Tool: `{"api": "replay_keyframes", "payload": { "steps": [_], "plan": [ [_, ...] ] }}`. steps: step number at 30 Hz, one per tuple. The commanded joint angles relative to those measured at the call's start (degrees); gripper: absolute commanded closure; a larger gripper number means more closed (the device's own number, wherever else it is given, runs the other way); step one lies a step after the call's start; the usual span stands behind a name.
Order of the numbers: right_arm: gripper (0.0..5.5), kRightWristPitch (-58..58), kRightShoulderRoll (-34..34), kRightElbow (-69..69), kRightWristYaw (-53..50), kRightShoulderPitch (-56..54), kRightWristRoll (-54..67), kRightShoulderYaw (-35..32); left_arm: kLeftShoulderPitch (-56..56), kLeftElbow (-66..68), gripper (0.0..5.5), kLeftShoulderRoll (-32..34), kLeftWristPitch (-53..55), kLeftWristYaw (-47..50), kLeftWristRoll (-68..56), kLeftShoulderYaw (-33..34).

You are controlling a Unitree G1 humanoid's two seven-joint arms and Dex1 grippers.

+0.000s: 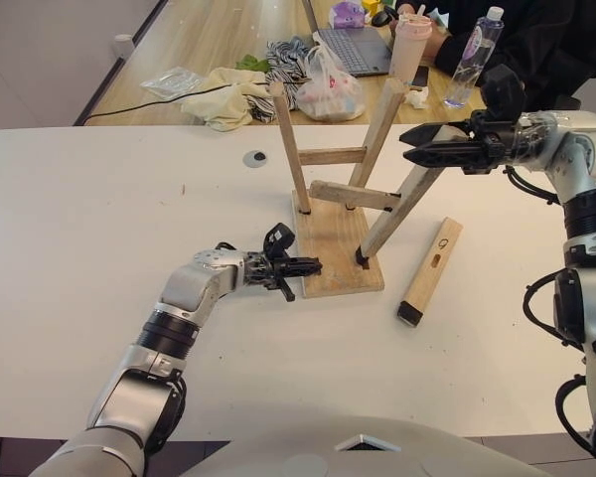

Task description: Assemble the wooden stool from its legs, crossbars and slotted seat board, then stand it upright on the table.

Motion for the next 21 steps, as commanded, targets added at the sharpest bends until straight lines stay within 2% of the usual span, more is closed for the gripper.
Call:
{"api": "replay_keyframes", "payload": {
  "steps": [1,10,14,21],
  "plan": [
    [3.45,0.58,-2.53,0.12,0.12,-1.81,0.54,1.63,2.36,2.64,5.50,-0.39,0.73,1.04,2.83,-1.40],
    [3.45,-0.43,-3.36,-0.96,0.12,-1.24,1.20,4.30,2.79,3.16,5.50,-0.75,-0.01,1.17,3.30,-1.35],
    [3.45,-4.19,-4.28,-6.22,0.12,2.95,0.37,8.16,3.22,2.71,5.50,-0.72,0.22,1.18,3.12,-1.34],
    [3.45,-7.85,-9.85,-16.81,0.12,8.59,1.62,13.57,4.43,2.28,5.50,-1.10,0.28,1.82,2.87,-0.98]
  ]
}}
